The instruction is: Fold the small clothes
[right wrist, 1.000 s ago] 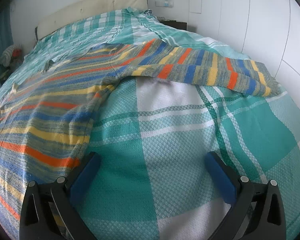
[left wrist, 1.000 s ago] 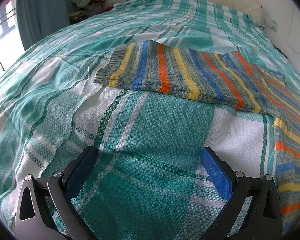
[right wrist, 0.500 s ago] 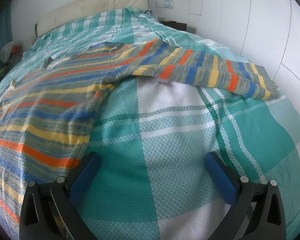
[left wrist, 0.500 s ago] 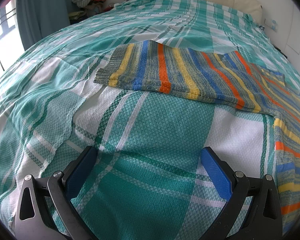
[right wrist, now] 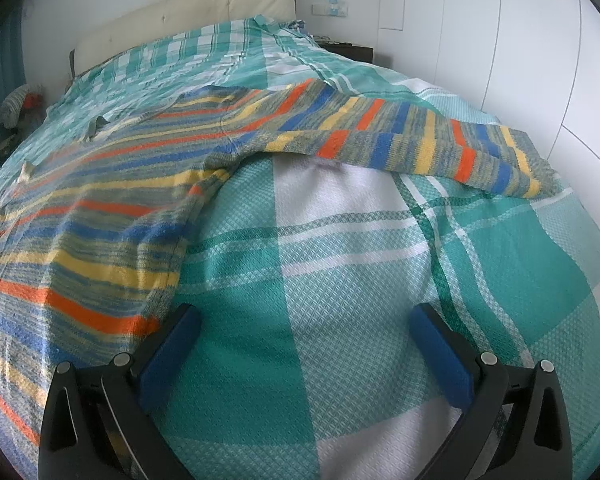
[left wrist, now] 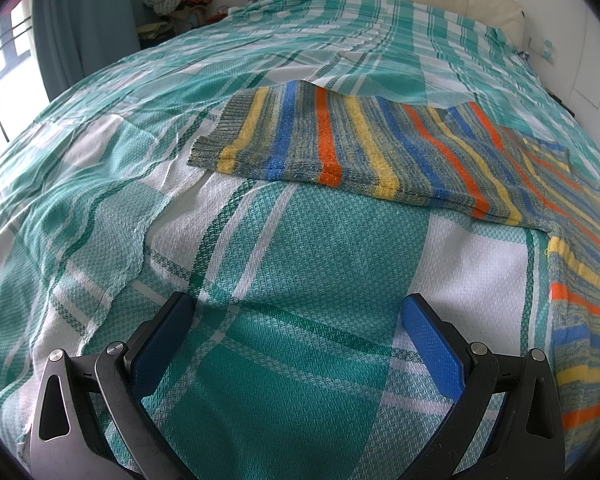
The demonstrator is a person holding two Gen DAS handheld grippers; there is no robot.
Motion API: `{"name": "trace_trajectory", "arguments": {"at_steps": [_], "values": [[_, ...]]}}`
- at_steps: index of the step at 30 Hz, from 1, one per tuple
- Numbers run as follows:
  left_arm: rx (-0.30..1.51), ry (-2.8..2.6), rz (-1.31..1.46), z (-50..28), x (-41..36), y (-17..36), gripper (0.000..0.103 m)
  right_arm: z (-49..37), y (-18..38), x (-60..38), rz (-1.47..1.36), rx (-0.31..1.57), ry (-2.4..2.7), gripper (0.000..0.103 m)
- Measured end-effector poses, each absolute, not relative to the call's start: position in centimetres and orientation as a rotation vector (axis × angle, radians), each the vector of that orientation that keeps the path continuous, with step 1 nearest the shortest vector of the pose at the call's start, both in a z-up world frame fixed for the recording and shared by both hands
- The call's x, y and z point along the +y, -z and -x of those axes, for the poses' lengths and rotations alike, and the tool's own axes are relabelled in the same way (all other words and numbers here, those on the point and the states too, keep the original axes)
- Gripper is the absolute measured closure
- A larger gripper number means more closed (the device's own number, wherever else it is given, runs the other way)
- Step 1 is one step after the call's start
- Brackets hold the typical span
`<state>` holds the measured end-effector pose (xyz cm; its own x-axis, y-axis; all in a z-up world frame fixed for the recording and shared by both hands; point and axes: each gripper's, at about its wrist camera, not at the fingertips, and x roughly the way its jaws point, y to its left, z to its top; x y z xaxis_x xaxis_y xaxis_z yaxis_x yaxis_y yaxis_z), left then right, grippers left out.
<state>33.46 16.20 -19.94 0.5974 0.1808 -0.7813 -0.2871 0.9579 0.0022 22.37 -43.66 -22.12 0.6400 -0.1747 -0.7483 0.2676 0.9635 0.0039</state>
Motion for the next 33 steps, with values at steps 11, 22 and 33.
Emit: {"name": "trace_trajectory", "arguments": {"at_steps": [11, 22, 33], "values": [[0.890, -0.272, 0.128, -33.5, 16.2, 19.9, 0.000, -22.2, 22.1, -43.9, -0.134, 0.830, 0.244, 0.000], [0.890, -0.273, 0.128, -33.5, 16.2, 19.9, 0.000, -22.2, 21.9, -44.2, -0.139, 0.833, 0.240, 0.000], [0.890, -0.273, 0.128, -33.5, 16.1, 19.9, 0.000, -21.5, 21.6, -45.0, -0.187, 0.814, 0.207, 0.000]]}}
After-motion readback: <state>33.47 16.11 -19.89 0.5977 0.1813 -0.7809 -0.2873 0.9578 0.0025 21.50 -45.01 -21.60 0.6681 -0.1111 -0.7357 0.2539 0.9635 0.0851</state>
